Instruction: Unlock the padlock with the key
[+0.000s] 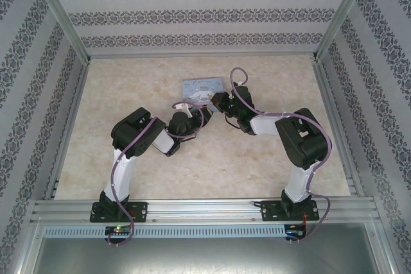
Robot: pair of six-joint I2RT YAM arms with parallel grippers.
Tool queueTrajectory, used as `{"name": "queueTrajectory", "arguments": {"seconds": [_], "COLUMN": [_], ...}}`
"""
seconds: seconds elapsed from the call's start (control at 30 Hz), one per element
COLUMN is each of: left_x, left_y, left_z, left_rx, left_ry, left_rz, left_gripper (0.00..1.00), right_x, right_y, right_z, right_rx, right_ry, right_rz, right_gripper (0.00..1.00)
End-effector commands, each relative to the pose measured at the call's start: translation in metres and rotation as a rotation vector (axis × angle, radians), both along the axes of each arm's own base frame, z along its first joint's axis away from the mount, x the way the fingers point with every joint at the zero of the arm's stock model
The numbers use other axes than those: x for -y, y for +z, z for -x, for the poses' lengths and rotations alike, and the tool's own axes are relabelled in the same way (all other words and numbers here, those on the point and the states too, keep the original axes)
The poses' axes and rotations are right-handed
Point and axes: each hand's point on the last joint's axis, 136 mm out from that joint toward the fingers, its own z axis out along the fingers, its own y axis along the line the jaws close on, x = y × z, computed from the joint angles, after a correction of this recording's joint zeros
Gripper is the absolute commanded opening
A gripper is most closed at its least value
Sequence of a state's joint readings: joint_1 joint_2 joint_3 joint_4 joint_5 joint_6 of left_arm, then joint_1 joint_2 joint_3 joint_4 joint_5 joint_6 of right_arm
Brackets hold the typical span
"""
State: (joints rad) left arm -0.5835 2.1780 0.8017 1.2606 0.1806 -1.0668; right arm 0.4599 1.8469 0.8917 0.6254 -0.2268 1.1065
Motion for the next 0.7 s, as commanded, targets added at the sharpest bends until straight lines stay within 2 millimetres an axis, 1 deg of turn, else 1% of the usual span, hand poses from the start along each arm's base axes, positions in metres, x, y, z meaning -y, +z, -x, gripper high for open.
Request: {"name": "queueTrajectory", "arguments": {"seconds": [0.0, 0.03, 0.17, 0.3, 0.37, 0.5, 0.6, 0.67], "left_x": [0.002, 0.002, 0.002, 0.0, -0.001, -0.006, -0.011, -0.014], "left_y": [-0.03, -0.029, -0.028, -0.023, -0.018, -0.011, -0.007, -0.004], "left_z": [0.007, 0.007, 0.008, 0.012, 0.014, 0.021, 0.028, 0.034], "left_rx": [-0.101, -0.105, -0.116, -0.132, -0.136, -0.148, -0.159, -0.166], "left_ry": [0.0, 0.0, 0.002, -0.002, -0.001, -0.005, -0.006, -0.011], "left_rz": [-0.045, -0.045, -0.043, -0.04, -0.043, -0.064, -0.078, -0.078], "left_gripper": [0.22, 0.21, 0.11, 0.01, 0.0, 0.0, 0.0, 0.0], "right_x": [0.005, 0.004, 0.004, 0.006, 0.008, 0.015, 0.022, 0.028], "right_y": [-0.013, -0.012, -0.004, 0.016, 0.026, 0.037, 0.035, 0.03], "right_z": [0.001, 0.002, 0.001, 0.004, 0.01, 0.03, 0.053, 0.069], "right_rx": [-0.034, -0.033, -0.02, 0.015, 0.034, 0.049, 0.041, 0.027], "right_ry": [-0.006, -0.003, 0.004, 0.021, 0.032, 0.058, 0.074, 0.081], "right_rz": [-0.007, -0.008, -0.02, -0.033, -0.028, -0.027, -0.03, -0.031], "right_gripper": [0.0, 0.0, 0.0, 0.0, 0.0, 0.0, 0.0, 0.0]}}
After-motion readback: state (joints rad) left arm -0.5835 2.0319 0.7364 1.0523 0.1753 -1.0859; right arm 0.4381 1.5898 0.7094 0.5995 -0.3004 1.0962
